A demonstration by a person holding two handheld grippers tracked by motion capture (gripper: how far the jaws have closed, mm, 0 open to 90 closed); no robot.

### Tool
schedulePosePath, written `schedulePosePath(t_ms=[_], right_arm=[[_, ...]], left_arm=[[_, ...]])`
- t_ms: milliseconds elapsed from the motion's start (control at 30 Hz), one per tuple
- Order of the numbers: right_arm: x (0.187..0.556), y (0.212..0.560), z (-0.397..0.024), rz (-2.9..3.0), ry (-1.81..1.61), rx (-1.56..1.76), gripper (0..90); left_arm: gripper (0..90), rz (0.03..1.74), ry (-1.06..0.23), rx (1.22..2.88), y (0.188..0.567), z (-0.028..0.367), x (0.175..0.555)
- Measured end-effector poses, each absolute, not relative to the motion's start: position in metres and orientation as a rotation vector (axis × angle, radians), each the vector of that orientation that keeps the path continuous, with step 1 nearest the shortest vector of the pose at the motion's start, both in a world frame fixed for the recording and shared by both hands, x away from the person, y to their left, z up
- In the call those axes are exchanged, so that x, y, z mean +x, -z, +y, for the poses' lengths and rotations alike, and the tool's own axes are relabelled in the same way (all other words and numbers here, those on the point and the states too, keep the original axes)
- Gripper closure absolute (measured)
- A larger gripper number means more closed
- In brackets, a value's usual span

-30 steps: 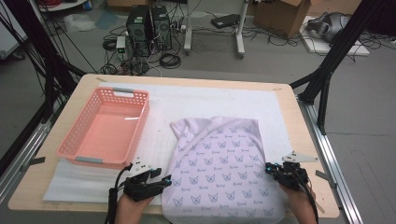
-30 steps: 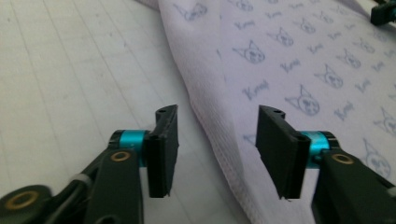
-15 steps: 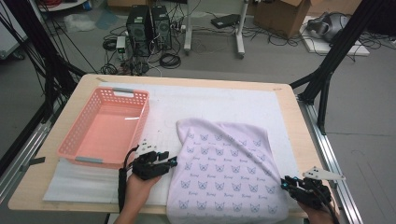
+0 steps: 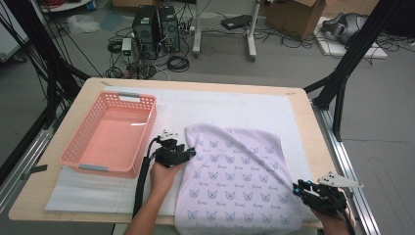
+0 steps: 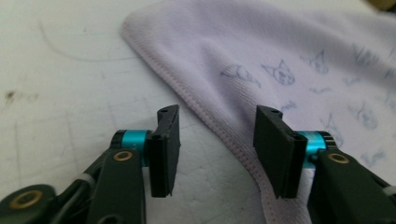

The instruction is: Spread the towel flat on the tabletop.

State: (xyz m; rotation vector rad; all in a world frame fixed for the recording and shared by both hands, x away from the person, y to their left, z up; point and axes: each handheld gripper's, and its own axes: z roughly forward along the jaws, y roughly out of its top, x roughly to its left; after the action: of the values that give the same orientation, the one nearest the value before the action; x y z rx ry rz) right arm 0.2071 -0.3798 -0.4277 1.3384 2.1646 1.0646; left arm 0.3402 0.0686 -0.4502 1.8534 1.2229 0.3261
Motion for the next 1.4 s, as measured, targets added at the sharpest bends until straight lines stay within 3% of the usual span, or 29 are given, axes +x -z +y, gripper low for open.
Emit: schedulePosePath(t_ms=[67, 167, 200, 233, 533, 633, 867, 1000, 1067, 1100, 1400], right_arm=[[0.209, 0.428, -0.379, 2.171, -1.063, 1.34, 68.7], [0.209, 0.427, -0.376, 2.174, -1.07, 1.332, 68.6], [0.209, 0.427, -0.375, 2.176, -1.07, 1.33, 68.6], [0.209, 0.427, -0.375, 2.177, -1.069, 1.321, 68.6], [0.221, 0.429, -0.373, 2.151, -1.061, 1.323, 68.1], [0.233, 0.431, -0.372, 2.129, -1.063, 1.359, 64.4], [0.257, 0.439, -0.366, 2.088, -1.051, 1.406, 60.6], [0.265, 0.449, -0.361, 2.119, -1.014, 1.41, 66.8], [0.264, 0.448, -0.363, 2.144, -1.035, 1.404, 83.7], [0.263, 0.447, -0.363, 2.155, -1.035, 1.403, 85.2], [0.224, 0.44, -0.377, 2.272, -1.02, 1.394, 86.2]], left_arm=[[49.7, 1.203, -0.4, 1.924, 0.449, 0.057, 0.341], [59.9, 1.152, -0.517, 1.985, 0.449, 0.048, 0.34], [67.2, 1.126, -0.498, 1.989, 0.449, 0.049, 0.34], [85.2, 1.106, -0.51, 2.005, 0.449, 0.049, 0.339], [83.3, 1.225, -0.612, 1.959, 0.439, 0.077, 0.34], [60.4, 1.236, -0.499, 1.878, 0.435, 0.081, 0.335], [49.4, 1.185, -0.345, 1.892, 0.446, 0.08, 0.31], [53.0, 1.139, -0.401, 1.928, 0.452, 0.075, 0.296], [75.6, 1.124, -0.442, 1.963, 0.451, 0.076, 0.294], [85.5, 1.132, -0.409, 1.952, 0.451, 0.078, 0.293], [86.5, 1.094, -0.347, 1.958, 0.45, 0.1, 0.262]])
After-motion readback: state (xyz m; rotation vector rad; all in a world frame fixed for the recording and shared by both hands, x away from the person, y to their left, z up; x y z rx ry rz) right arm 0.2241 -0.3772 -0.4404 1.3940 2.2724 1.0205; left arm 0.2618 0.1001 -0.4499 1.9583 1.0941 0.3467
